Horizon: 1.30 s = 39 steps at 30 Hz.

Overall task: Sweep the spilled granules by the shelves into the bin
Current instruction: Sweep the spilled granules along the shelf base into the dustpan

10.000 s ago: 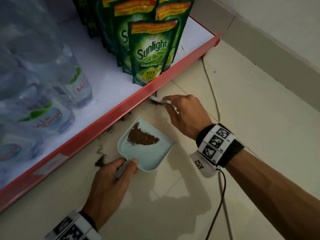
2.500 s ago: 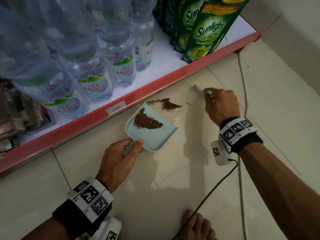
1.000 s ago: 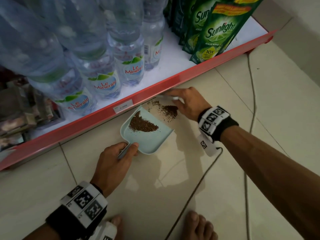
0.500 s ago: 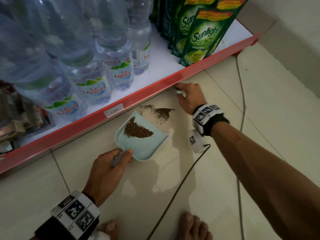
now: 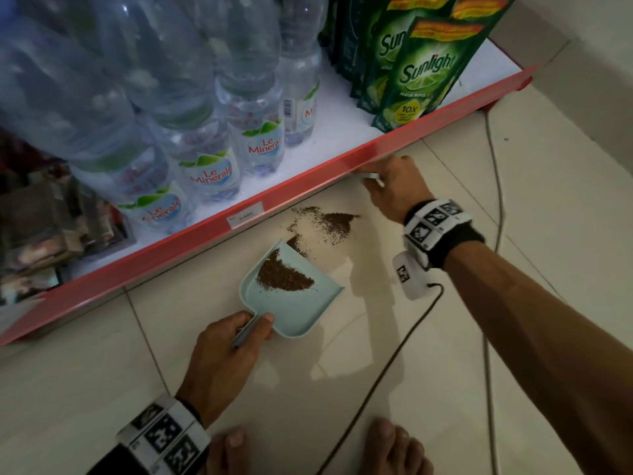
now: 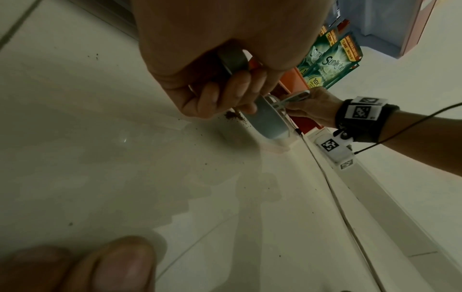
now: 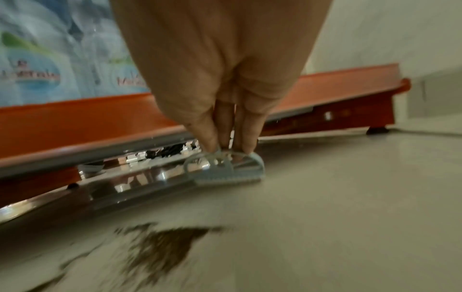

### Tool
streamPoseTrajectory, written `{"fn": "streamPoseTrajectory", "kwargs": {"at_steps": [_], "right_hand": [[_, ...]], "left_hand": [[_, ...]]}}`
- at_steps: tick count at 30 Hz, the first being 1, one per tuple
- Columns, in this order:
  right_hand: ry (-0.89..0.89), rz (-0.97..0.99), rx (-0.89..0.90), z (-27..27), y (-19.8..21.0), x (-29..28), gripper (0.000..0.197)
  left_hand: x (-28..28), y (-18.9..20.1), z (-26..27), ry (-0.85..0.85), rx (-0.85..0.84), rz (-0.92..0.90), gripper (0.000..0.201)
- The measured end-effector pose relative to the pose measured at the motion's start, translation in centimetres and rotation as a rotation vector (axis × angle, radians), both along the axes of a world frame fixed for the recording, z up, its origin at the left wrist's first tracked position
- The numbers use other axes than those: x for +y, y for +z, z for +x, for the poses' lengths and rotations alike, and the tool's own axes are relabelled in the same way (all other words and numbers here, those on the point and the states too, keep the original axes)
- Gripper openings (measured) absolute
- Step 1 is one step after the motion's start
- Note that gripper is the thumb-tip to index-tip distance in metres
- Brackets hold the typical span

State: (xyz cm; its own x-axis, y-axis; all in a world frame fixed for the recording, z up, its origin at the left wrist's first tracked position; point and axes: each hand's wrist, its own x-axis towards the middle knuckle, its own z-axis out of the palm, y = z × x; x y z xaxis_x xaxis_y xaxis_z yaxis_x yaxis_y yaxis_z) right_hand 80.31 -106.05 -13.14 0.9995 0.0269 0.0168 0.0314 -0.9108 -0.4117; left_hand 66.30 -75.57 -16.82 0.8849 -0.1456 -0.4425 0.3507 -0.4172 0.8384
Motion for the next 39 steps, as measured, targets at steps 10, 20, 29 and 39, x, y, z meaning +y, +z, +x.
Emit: {"fn": "streamPoseTrajectory", "kwargs": {"at_steps": [10,20,29,39], "right_hand": [[0.482,0.068,0.171,-1.5,0.2,4.2,0.038],[0.135,0.058,0.012,-0.9,-0.5,2.7,0.043],[0.452,0.045,0.261,-1.9,-1.0,6.4,0.048],[0.062,-0.014,-0.002,-1.7,0.0,1.6,0.051]], "left_hand": [[0.7,-0.2,-1.1,-0.005,0.011,0.007,0.029],[0.9,-0.2,-1.3,0.003,-0.001,-0.007,0.028],[1.0,-0.1,-1.8,0.002,0.003,-0.003,0.027],[0.3,0.0,-1.6,-0.017,-0.014,-0.003,0.027]]}}
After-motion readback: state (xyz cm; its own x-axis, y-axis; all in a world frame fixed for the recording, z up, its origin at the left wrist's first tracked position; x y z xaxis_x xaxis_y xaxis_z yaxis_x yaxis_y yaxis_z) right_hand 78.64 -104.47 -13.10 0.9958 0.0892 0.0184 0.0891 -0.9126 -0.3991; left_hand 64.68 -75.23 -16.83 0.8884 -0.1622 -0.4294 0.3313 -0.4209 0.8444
